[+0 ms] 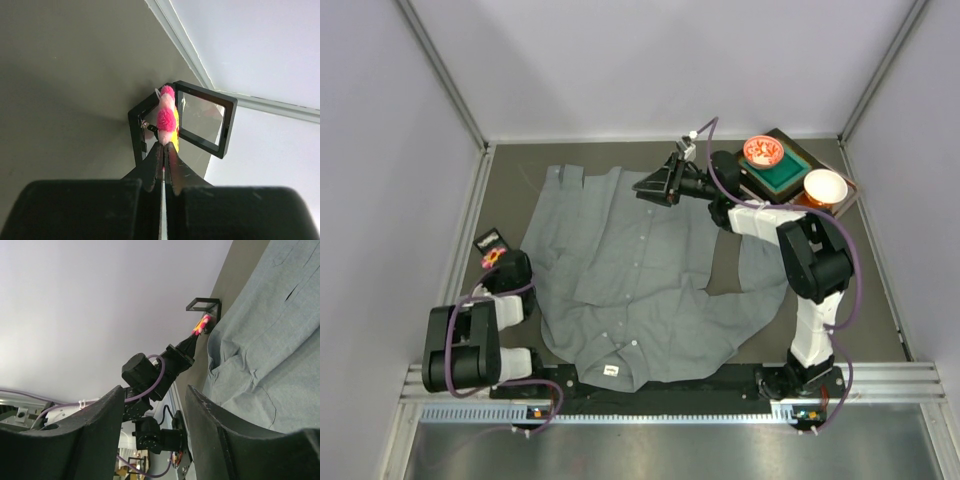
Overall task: Remove the brooch from the garment
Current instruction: Place the brooch in the brooch box.
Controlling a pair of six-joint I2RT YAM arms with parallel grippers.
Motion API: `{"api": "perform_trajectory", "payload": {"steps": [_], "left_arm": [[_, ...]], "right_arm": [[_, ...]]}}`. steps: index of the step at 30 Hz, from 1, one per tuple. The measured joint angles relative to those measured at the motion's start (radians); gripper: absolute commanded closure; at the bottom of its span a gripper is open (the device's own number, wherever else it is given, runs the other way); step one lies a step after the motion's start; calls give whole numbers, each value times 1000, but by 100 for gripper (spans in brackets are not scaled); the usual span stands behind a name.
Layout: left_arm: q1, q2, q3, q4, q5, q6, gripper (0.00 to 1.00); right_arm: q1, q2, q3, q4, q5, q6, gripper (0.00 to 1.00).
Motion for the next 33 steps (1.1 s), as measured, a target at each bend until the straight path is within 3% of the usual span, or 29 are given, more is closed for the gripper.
{"api": "perform_trajectory", "payload": {"steps": [10, 24, 29, 32, 33], "left_arm": [[35, 102, 28, 104, 68, 68, 100], [87, 152, 58, 131, 124, 109, 99], [89, 172, 67, 140, 149, 114, 88], [89, 186, 69, 153, 177, 112, 77], [89, 187, 69, 154, 188, 109, 67]], "right_arm": [[-6, 0, -1, 3, -3, 4, 48], [-10, 2, -1, 25, -8, 19, 48], [-10, 3, -1, 31, -8, 23, 48], [-11, 11, -1, 43, -10, 27, 48], [-11, 14, -1, 43, -10, 27, 48]]}}
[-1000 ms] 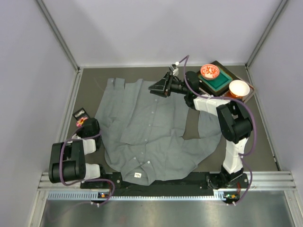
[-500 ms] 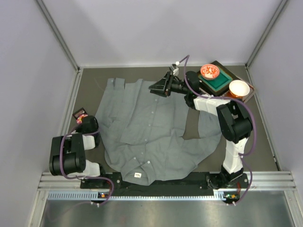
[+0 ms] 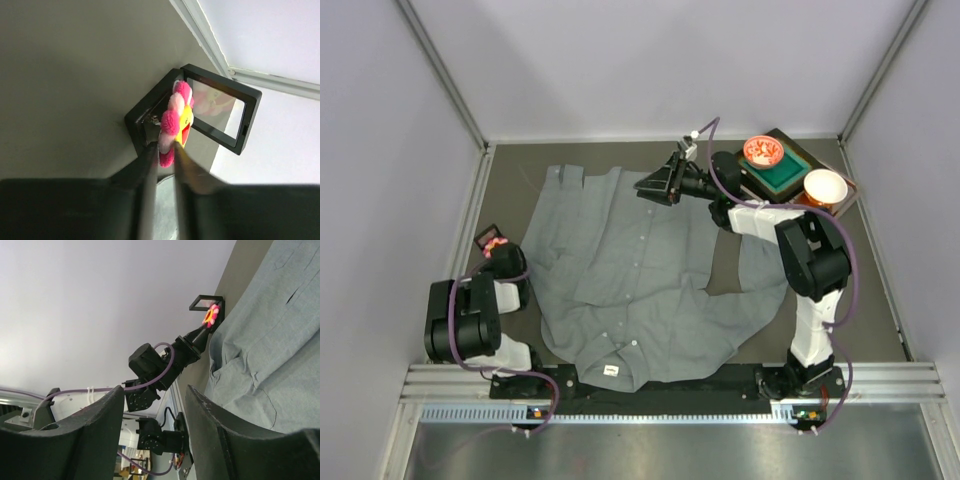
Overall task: Remove the brooch from the garment
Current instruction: Place the brooch in the brooch box, then reset both arms
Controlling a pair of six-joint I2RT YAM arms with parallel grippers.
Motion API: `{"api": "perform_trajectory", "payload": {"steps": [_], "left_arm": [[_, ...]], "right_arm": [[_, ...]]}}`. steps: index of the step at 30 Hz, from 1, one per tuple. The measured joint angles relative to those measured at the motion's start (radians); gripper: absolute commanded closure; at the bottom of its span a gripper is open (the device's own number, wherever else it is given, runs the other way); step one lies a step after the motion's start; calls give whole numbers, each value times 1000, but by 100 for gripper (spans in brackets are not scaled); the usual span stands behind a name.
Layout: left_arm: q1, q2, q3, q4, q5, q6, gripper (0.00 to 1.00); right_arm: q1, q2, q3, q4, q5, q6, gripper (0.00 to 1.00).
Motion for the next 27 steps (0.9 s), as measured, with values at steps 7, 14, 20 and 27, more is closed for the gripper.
{"api": "perform_trajectory", "payload": {"steps": [7, 14, 20, 27], "left_arm": [[2, -94, 43, -135, 59, -9, 39], [3, -254, 101, -347, 76, -1, 22], [4, -301, 103, -466, 104, 5, 9], [4, -432, 115, -630, 231, 43, 7]], "right_arm": [[-1, 5, 0, 5, -1, 10, 49], [-1, 5, 0, 10, -1, 16, 49], [-1, 5, 0, 11, -2, 17, 48], [-1, 3, 0, -18, 2, -13, 46]]}}
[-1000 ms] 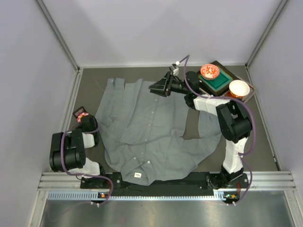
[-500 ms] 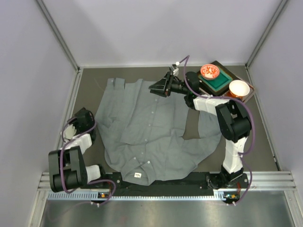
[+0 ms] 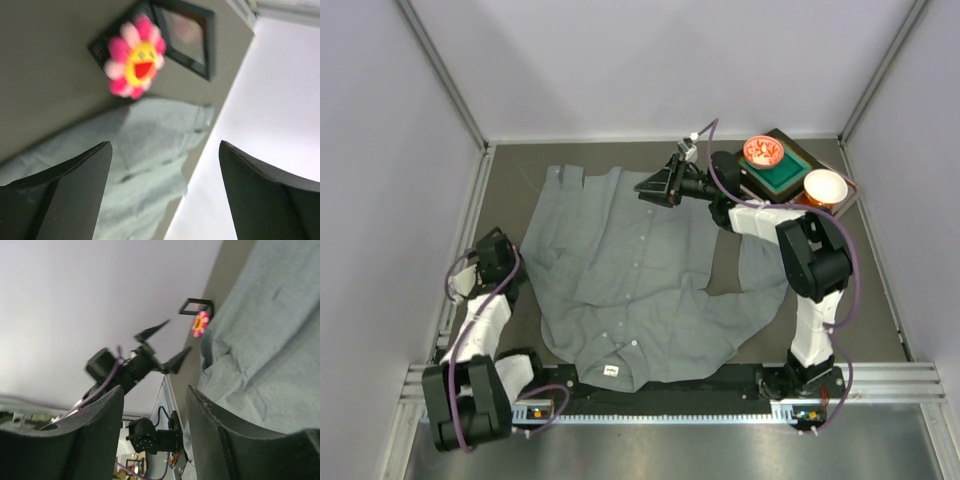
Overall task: Remove the brooch from the garment
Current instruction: Reset both arms
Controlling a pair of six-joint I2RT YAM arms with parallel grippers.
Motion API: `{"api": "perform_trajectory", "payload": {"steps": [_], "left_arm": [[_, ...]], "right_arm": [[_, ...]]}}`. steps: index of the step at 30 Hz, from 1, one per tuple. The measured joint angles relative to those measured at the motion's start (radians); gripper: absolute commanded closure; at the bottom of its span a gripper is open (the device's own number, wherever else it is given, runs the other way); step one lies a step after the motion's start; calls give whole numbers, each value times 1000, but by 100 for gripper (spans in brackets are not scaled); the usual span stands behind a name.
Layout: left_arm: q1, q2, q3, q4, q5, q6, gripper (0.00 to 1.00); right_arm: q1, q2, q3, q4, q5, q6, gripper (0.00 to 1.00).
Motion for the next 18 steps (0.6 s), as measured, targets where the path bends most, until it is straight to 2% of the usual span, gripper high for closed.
{"api": "perform_trajectory", "payload": {"steps": [4, 5, 7, 9, 11, 12, 14, 15, 16, 18], "left_arm": [[-18, -116, 87, -104, 148, 109, 7], [-24, -127, 120, -120, 193, 143, 7], [-59, -130, 196, -152, 270, 233, 7], [-145, -119, 281, -183, 303, 318, 8], [-291, -102, 370, -179, 334, 418, 8], [-362, -93, 411, -175, 346, 473, 8], [-474, -83, 472, -167, 369, 569, 9], [-578, -85, 536, -164, 390, 739, 9], [-578, -85, 536, -164, 390, 739, 9], [-592, -102, 538, -159, 417, 798, 2]], "right_arm": [[1, -31, 12, -256, 76, -160, 34], [3, -45, 32, -369, 119, -219, 28], [12, -89, 74, -566, 251, -347, 25], [18, -148, 115, -732, 374, -463, 22], [23, -237, 148, -881, 510, -579, 20], [24, -300, 150, -948, 575, -630, 18], [28, -447, 125, -1051, 681, -717, 7], [31, -794, -16, -1177, 791, -826, 1], [31, -794, -16, -1177, 791, -826, 1], [33, -1010, -113, -1177, 816, -877, 1]]}}
